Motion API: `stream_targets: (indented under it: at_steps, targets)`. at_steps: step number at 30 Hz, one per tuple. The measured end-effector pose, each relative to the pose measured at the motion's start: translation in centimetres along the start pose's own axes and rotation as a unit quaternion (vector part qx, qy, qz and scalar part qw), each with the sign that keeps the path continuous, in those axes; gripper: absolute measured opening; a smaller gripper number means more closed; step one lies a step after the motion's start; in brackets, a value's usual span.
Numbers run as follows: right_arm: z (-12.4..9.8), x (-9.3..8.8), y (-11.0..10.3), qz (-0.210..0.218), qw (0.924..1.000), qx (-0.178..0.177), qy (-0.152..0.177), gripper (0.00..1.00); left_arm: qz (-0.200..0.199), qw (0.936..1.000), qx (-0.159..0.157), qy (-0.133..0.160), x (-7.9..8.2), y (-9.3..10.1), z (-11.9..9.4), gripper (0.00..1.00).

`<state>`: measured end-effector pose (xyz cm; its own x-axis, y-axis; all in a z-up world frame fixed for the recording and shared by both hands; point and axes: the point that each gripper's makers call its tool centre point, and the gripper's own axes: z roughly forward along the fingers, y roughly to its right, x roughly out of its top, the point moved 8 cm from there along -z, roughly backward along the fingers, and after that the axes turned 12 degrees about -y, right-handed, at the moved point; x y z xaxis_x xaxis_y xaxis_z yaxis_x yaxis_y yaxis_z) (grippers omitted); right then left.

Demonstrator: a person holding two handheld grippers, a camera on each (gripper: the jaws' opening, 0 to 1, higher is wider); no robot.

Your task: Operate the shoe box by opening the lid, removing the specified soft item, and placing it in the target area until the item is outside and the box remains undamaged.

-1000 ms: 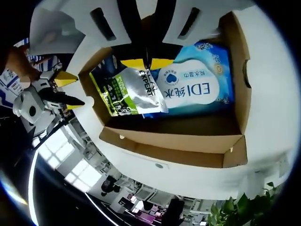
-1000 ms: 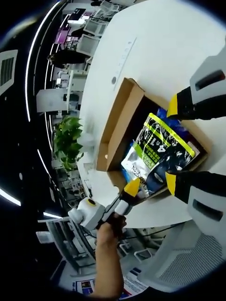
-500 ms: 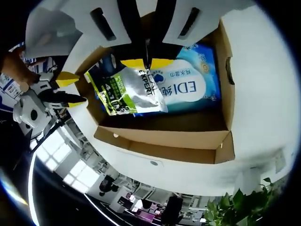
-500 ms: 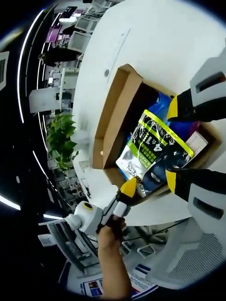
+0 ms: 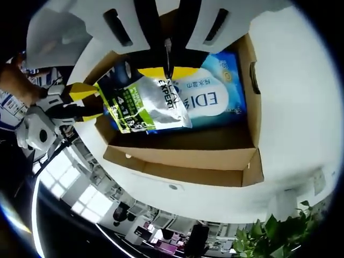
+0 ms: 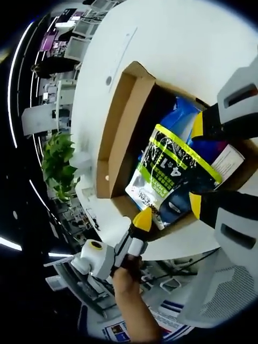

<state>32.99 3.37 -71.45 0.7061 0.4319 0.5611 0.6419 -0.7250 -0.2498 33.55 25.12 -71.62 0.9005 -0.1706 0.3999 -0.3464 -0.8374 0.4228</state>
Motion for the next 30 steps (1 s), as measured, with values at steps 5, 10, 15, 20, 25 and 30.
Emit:
stream_targets:
  at_steps: [5, 10, 15, 20, 25, 30]
  targets:
    - [0.3, -0.1, -0.1, 0.002, 1.0, 0.002, -0.009, 0.31, 0.002, 1.0, 0.001, -0.002, 0.0, 0.0, 0.2, 0.0]
    - [0.7, -0.2, -0.1, 0.007, 0.9998, 0.006, -0.018, 0.3, 0.002, 1.0, 0.0, -0.002, 0.0, -0.1, 0.3, 0.0]
    - [1.0, -0.2, -0.5, 0.007, 0.9997, 0.012, -0.022, 0.3, 0.001, 1.0, -0.003, 0.002, 0.2, -0.1, 0.3, 0.0]
    - [1.0, -0.2, -0.5, 0.014, 0.9997, 0.011, -0.017, 0.28, 0.005, 1.0, -0.001, 0.003, 0.2, -0.1, 0.3, 0.0]
    - [0.6, -0.2, -0.3, 0.021, 0.9997, 0.014, 0.002, 0.2, 0.003, 1.0, 0.001, 0.007, 0.1, -0.2, 0.2, 0.0]
    - [0.3, -0.1, -0.1, 0.029, 0.9994, 0.013, 0.014, 0.08, 0.002, 0.9999, 0.001, 0.012, 0.0, 0.0, -0.1, 0.0]
